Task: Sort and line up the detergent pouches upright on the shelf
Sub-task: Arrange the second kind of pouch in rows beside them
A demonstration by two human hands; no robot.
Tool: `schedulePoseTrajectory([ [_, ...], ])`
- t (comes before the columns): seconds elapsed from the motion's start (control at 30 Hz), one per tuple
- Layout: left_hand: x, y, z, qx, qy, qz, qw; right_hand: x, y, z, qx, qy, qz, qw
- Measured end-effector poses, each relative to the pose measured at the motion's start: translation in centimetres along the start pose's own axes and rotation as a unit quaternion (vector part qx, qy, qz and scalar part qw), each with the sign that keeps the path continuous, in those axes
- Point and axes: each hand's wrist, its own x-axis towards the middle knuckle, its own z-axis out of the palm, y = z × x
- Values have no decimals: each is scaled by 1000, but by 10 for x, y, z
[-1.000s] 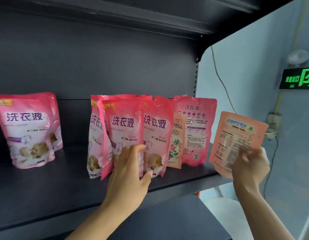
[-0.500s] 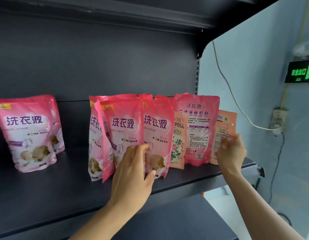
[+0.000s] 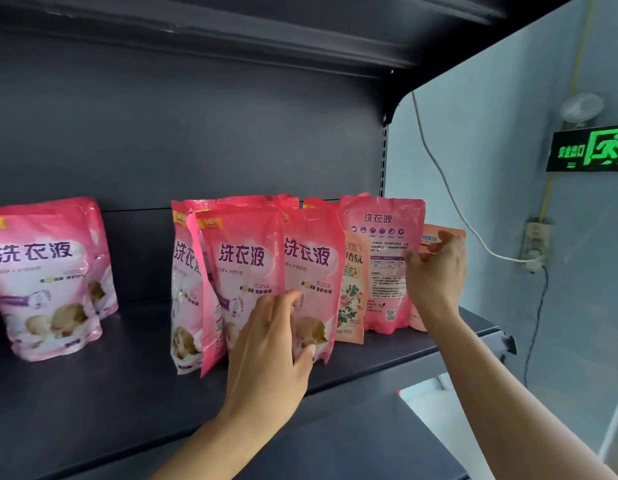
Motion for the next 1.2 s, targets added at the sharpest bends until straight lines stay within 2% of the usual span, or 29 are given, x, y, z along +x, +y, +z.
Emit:
schedulePoseTrajectory([
  [0.17, 0, -1, 2, 8, -4, 2, 1000, 3, -1, 6, -37, -45, 5, 998],
  [0.3, -1, -1, 1, 11, -8, 0, 1000, 0, -11, 6, 0, -69, 1, 998],
  [0.53, 0, -2, -1, 10, -12, -2, 1000, -17, -10, -9, 34, 11, -48, 998],
  [0.77, -2, 0, -1, 22, -20, -3, 1000, -36, -22, -70, 90, 51, -64, 993],
  [0.87, -7, 4, -5, -6, -21, -5, 1000, -45, -35, -97, 160, 26, -63, 985],
  [0.97, -16, 14, -17, -74, -41, -29, 996, -55, -52, -110, 247, -39, -57, 966],
  [1.07, -28, 22, -33, -148, -88, -54, 984, -68, -70, -103, 321, -125, -15, 939],
  [1.2, -44, 18, -65, -271, -115, -60, 954, -88, -93, -74, 370, -188, 20, 910],
])
